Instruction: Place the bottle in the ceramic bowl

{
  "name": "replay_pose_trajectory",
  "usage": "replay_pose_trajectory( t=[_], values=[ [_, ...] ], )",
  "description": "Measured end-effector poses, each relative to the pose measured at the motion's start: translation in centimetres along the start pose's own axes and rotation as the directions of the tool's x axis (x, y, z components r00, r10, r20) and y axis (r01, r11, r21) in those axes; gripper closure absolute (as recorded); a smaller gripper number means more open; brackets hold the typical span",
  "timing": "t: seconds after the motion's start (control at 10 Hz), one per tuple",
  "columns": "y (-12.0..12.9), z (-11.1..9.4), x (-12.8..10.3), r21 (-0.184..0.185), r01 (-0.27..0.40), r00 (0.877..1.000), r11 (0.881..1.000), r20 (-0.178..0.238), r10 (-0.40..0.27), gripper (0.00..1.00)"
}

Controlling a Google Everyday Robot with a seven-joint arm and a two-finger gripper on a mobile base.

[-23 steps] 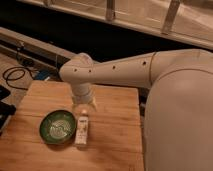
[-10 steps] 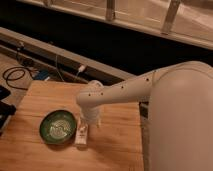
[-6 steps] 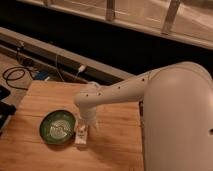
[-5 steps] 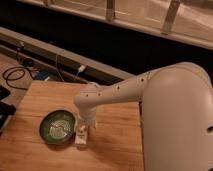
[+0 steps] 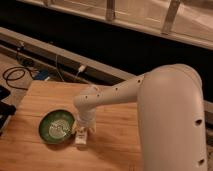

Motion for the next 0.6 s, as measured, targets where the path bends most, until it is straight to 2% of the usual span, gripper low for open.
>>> replay_pose_trajectory(
  t=[0.3, 0.5, 0.6],
  values=[
    [-0.1, 1.6, 0.2, -0.022, -0.020, 1.000, 1.000, -0.025, 0.019, 0.35],
    [-0.5, 1.9, 0.4, -0.038, -0.032, 0.999, 0.999, -0.032, 0.031, 0.36],
    [-0.5, 2.0, 0.5, -0.040, -0.031, 0.999, 0.999, -0.031, 0.029, 0.40]
  ],
)
